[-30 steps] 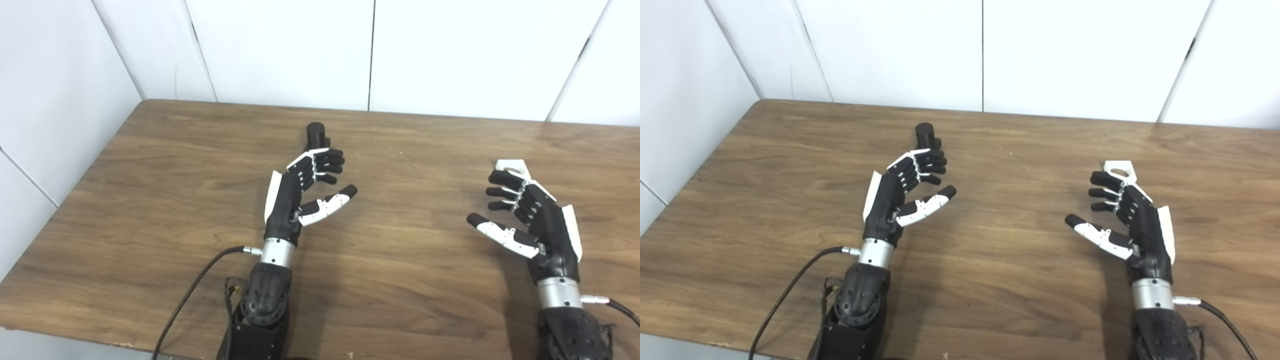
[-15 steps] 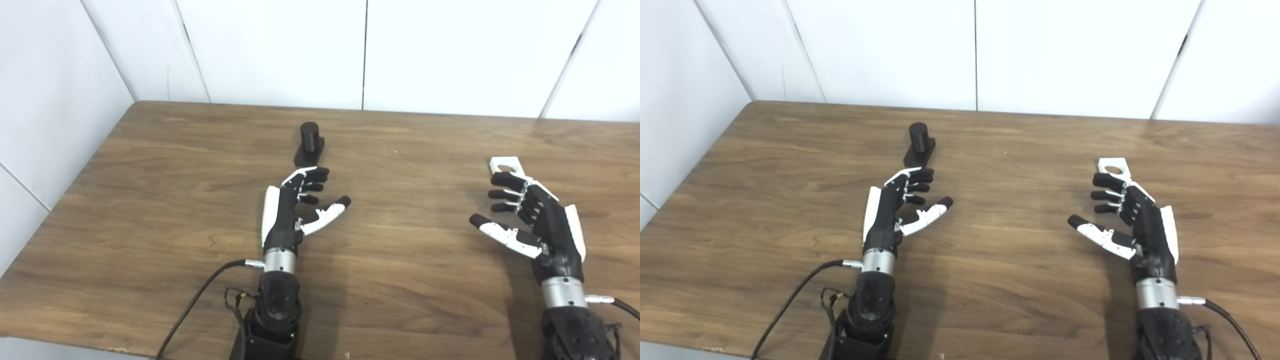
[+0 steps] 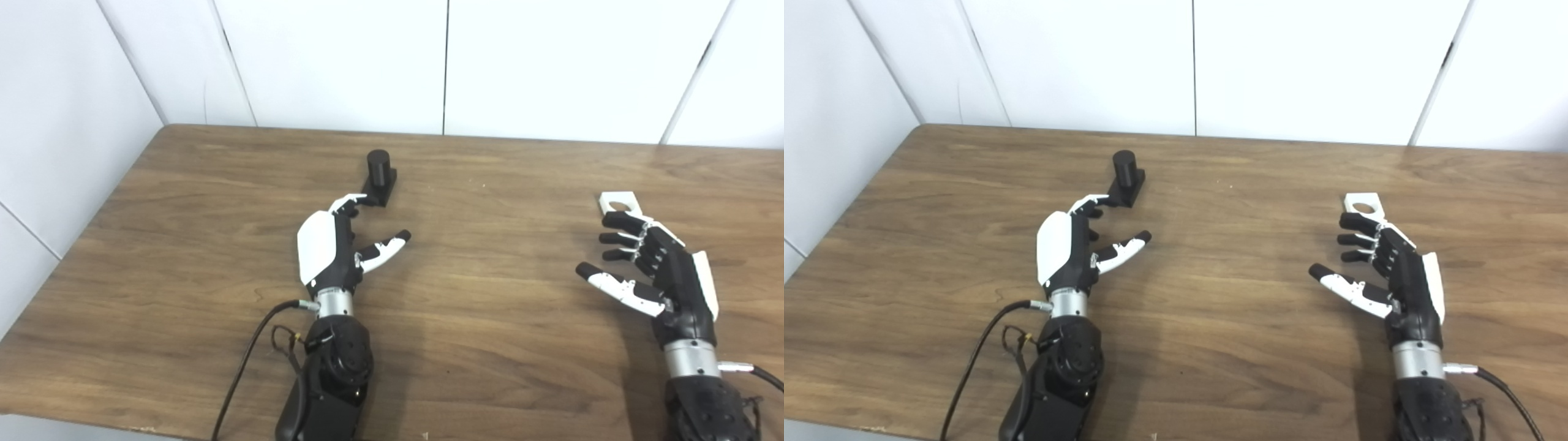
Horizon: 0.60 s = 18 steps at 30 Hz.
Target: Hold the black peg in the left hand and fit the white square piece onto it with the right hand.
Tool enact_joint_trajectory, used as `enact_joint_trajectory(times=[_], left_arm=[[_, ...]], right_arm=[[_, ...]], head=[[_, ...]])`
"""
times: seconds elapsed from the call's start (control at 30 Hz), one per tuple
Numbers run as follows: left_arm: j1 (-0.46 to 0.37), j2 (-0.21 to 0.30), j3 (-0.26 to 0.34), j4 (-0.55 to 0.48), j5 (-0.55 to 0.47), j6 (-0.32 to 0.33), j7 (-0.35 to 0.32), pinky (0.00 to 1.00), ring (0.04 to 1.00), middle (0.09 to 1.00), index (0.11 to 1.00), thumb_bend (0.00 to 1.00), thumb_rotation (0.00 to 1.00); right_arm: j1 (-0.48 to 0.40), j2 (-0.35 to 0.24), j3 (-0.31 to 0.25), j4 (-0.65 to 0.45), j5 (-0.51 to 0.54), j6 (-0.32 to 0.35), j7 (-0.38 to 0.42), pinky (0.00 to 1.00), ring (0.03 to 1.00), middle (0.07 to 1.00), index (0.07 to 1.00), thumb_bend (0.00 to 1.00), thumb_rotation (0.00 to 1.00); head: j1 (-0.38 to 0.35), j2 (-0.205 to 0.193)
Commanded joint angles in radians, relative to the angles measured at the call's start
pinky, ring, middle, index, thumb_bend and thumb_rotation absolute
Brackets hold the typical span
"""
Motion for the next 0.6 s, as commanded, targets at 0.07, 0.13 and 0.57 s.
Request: enact_joint_trajectory(times=[0.07,0.13,0.57], left_arm=[[-0.057,0.025,-0.012,0.002,0.036,0.015,0.036,0.62,0.801,0.839,0.668,0.74,0.32],[-0.067,0.032,-0.015,0.005,0.035,0.022,0.036,0.62,0.809,0.848,0.671,0.74,0.32],[-0.157,0.072,-0.035,0.082,0.056,0.062,0.059,0.63,0.841,0.878,0.683,0.78,0.36]], right_arm=[[-0.023,0.001,-0.001,-0.034,-0.007,-0.016,-0.004,0.58,0.683,0.723,0.689,0.63,0.00],[-0.023,0.001,-0.001,-0.033,-0.007,-0.019,-0.005,0.58,0.680,0.723,0.690,0.63,0.00],[-0.027,0.002,0.002,-0.008,0.000,-0.057,-0.006,0.54,0.660,0.716,0.684,0.64,0.00]], head=[[0.000,-0.001],[-0.003,-0.002],[-0.023,-0.006]])
